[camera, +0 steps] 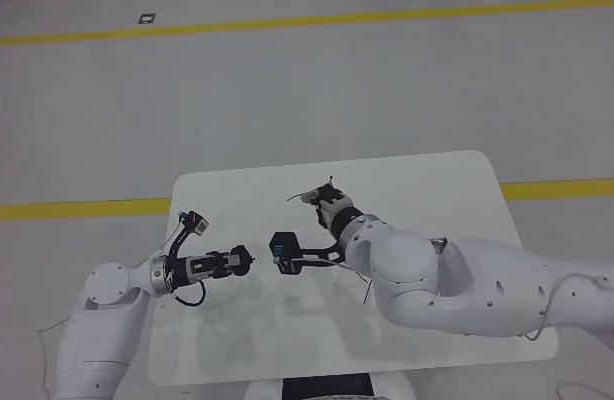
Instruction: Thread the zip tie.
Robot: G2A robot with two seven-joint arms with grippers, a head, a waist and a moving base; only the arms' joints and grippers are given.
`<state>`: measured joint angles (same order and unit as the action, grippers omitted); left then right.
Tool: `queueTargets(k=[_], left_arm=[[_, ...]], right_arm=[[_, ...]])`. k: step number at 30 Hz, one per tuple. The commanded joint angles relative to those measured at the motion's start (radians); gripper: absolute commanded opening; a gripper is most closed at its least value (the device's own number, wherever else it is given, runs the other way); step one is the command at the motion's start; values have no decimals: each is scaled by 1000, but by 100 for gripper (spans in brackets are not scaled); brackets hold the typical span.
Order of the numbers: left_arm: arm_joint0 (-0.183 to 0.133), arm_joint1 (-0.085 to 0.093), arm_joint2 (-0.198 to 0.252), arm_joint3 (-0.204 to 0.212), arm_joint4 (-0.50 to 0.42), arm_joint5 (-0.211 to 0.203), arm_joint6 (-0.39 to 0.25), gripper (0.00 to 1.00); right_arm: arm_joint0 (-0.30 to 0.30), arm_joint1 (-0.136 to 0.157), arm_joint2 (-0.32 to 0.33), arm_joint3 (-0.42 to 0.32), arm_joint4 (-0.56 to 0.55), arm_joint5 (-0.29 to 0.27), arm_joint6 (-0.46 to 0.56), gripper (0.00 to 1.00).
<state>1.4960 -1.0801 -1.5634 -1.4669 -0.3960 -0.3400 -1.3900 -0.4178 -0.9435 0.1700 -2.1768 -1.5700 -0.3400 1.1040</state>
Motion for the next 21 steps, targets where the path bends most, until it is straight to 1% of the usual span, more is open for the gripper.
queueTargets(k=[1, 5, 8, 12, 13, 14, 15, 17, 21], left_arm=[[0, 0, 0, 0, 0, 0, 0, 0], [0, 0, 0, 0, 0, 0, 0, 0], [0, 0, 0, 0, 0, 0, 0, 0], [0, 0, 0, 0, 0, 0, 0, 0], [0, 0, 0, 0, 0, 0, 0, 0], [0, 0, 0, 0, 0, 0, 0, 0], [0, 0, 0, 0, 0, 0, 0, 0], [0, 0, 0, 0, 0, 0, 0, 0], [0, 0, 0, 0, 0, 0, 0, 0]], right_arm=[[-1, 3, 0, -9, 0, 0, 13, 0], [-4, 14, 0, -21, 0, 0, 12, 0], [-28, 27, 0, -22, 0, 0, -4, 0], [-104, 43, 0, 5, 0, 0, -72, 0], [-129, 48, 0, 16, 26, 0, -87, 0], [-137, 50, 0, 23, 50, 0, -90, 0], [-143, 52, 0, 25, 86, 0, -95, 0], [-130, 55, 0, 21, 149, 0, -116, 0], [-130, 55, 0, 21, 149, 0, -116, 0]])
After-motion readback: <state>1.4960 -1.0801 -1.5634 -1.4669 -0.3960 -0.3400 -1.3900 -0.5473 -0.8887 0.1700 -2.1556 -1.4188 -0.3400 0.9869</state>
